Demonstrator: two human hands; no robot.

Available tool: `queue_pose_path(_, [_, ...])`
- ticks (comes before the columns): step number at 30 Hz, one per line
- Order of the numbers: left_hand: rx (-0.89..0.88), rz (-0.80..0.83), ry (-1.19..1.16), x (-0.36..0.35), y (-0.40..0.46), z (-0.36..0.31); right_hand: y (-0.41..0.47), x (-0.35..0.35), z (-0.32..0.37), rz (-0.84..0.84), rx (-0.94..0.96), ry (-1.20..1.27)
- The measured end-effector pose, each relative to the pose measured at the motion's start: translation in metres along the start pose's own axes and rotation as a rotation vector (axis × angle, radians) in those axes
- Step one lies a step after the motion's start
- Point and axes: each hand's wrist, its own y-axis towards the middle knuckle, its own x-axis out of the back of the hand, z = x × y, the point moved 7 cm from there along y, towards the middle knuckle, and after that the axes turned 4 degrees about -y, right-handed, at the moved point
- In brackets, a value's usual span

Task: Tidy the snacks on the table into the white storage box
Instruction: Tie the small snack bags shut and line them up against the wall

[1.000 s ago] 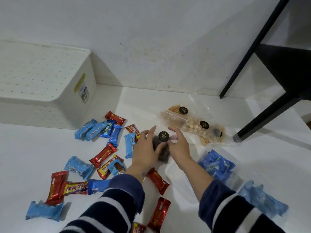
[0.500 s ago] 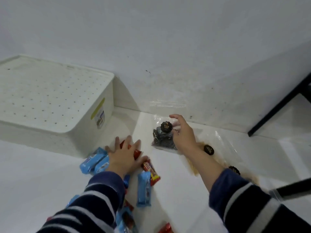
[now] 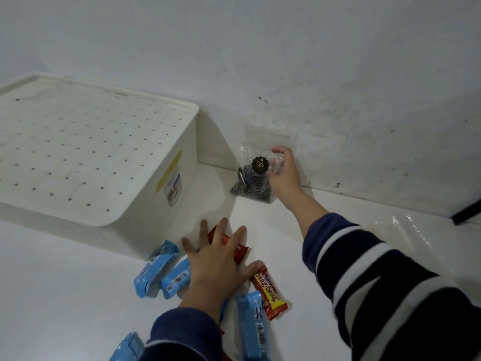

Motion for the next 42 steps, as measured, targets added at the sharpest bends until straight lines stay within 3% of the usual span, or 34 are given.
queue_pose_path(11, [0.032,0.064,-0.038,0.021,-0.003,-0.011,-0.071,0.047,0.013,0.196,0.021,-0.314])
queue_pose_path(16, [-0.094,-0.055,0.046,0.023,-0.021,-0.052,-0.129,0.09,-0.012,0.303,-0.035,-0.469])
queue_pose_path(20, [-0.287,-0.135,0.05,0.016,-0.033,-0.118,-0.154,0.14,-0.035,0.215,-0.134,-0.544])
queue_pose_path(23, [-0.4,-0.084,-0.081,0.006,-0.039,-0.164,-0.162,0.182,-0.048,0.105,-0.164,-0.685])
queue_pose_path(29, [-0.43,-0.014,-0.246,-0.006,-0.028,-0.211,-0.165,0.26,-0.076,-0.04,-0.409,-0.975])
queue_pose_path(33, [-0.424,0.033,-0.32,-0.011,-0.018,-0.215,-0.165,0.279,-0.092,-0.018,-0.523,-0.819])
queue_pose_path(38, [-0.404,-0.032,-0.442,-0.011,-0.03,-0.203,-0.166,0.283,-0.092,-0.127,-0.594,-0.512])
queue_pose_path(42, [-0.367,-0.068,-0.497,-0.018,-0.051,-0.184,-0.177,0.271,-0.083,-0.048,-0.57,-0.526])
